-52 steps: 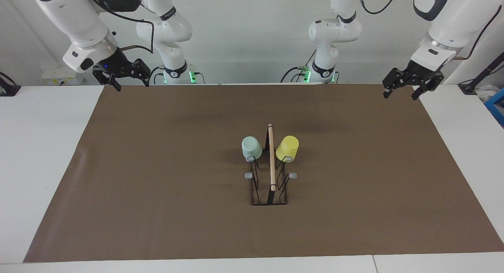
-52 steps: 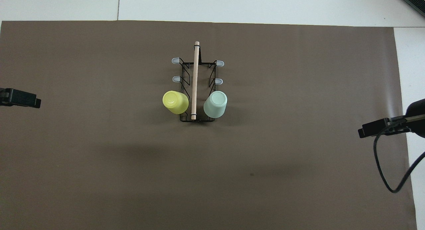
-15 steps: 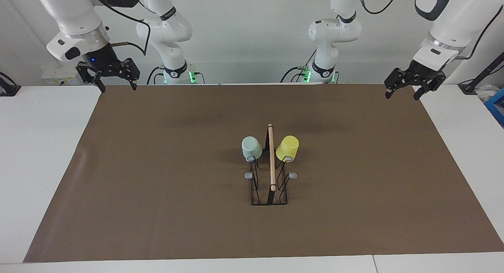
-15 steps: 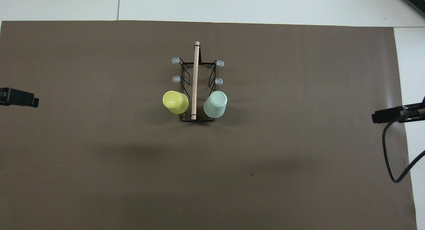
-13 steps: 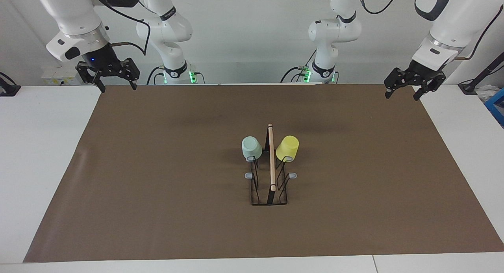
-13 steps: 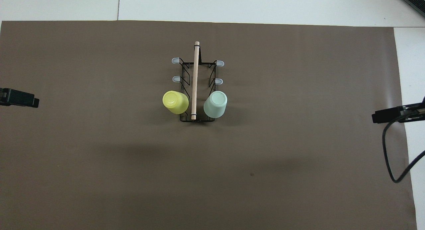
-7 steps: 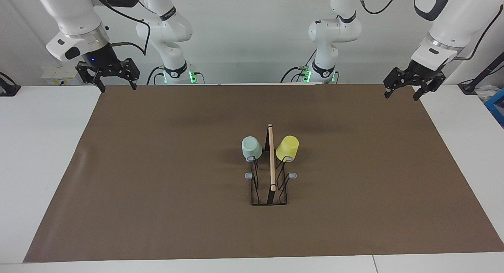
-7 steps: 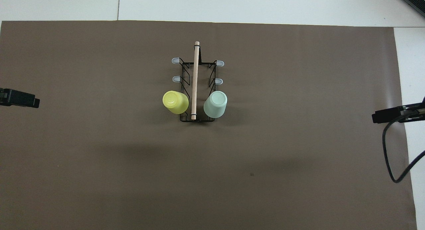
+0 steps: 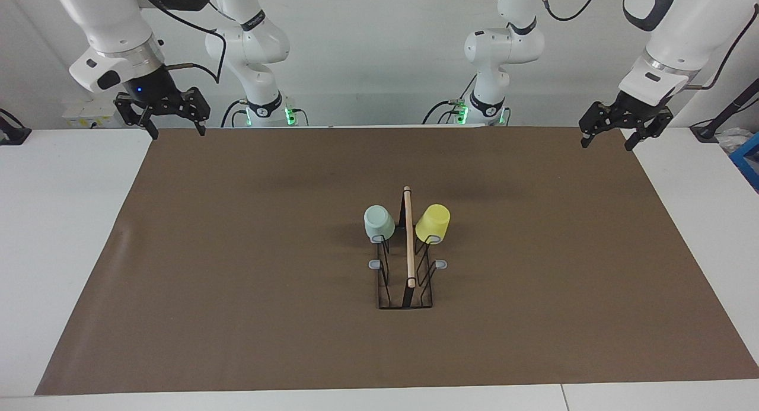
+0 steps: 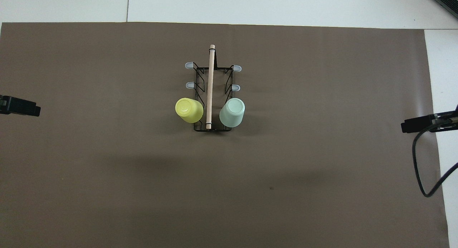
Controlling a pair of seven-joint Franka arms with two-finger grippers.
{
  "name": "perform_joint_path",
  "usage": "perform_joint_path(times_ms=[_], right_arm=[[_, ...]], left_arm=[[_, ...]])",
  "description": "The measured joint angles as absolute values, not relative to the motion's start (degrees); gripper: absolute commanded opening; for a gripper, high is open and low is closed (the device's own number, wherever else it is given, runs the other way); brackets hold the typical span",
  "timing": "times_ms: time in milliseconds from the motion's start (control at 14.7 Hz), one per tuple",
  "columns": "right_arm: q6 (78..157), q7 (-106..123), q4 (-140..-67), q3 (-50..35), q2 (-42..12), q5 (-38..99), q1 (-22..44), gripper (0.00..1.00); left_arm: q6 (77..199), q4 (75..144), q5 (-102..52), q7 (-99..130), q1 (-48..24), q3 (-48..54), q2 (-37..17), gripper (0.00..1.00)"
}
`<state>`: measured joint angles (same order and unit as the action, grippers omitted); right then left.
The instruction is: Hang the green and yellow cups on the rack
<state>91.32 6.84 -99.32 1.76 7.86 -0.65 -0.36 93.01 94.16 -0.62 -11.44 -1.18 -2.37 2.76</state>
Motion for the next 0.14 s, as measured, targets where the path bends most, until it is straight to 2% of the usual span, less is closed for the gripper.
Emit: perform_joint_path(times_ms=[136], right_arm=[[91.32, 6.84, -99.32, 1.76, 7.86, -0.65, -0.36, 1.00]], left_arm=[[92.90, 93.56, -0.61, -11.45, -1.18, -2.27, 2.64, 1.00]])
